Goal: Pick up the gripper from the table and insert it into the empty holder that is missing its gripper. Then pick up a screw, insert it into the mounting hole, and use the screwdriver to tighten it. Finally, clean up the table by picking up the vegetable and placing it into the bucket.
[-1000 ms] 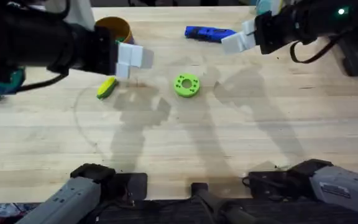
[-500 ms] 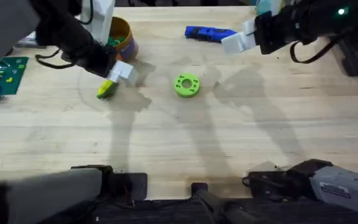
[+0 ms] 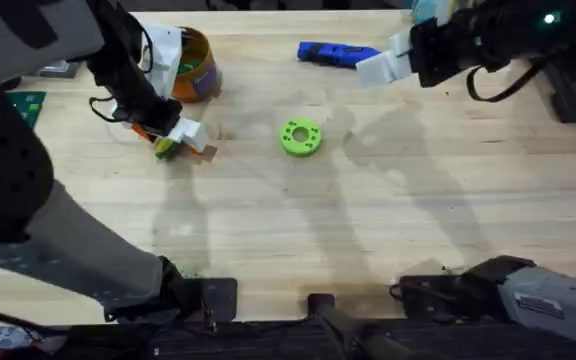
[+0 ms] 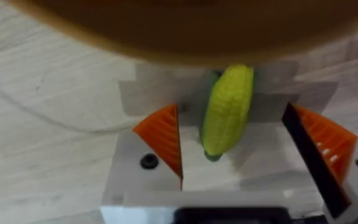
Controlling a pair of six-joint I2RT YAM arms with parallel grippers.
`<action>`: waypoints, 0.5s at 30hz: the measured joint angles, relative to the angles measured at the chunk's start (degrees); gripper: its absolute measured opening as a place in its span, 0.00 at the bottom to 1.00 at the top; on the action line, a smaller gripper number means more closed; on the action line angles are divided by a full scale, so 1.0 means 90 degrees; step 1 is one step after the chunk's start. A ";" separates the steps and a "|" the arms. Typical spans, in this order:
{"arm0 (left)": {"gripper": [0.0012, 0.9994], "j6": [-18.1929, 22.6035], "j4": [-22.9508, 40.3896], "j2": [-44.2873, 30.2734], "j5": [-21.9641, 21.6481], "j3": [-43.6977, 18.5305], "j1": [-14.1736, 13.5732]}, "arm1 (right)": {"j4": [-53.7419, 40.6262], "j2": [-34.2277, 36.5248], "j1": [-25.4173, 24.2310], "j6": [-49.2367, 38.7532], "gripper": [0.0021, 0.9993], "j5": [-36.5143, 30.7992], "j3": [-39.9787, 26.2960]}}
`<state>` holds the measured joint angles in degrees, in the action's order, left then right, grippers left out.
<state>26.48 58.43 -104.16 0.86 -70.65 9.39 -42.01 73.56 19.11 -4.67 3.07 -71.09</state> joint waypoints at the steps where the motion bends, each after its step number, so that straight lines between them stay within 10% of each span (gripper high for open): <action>1: 0.96 0.0019 -0.0025 -0.0060 -0.0006 0.0000 0.0002 | -0.0002 0.0000 0.0000 0.0000 1.00 0.0000 0.0000; 10: 0.04 0.0097 -0.0063 -0.0156 -0.0127 -0.0039 0.0000 | -0.0002 0.0000 0.0000 0.0000 1.00 0.0000 0.0000; 15: 0.03 0.0077 -0.0056 -0.0158 -0.0113 -0.0040 -0.0006 | -0.0003 0.0000 0.0000 0.0000 1.00 -0.0002 0.0000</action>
<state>27.17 57.92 -105.58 -0.16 -71.02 9.34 -42.03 73.56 19.11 -4.67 3.06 -71.09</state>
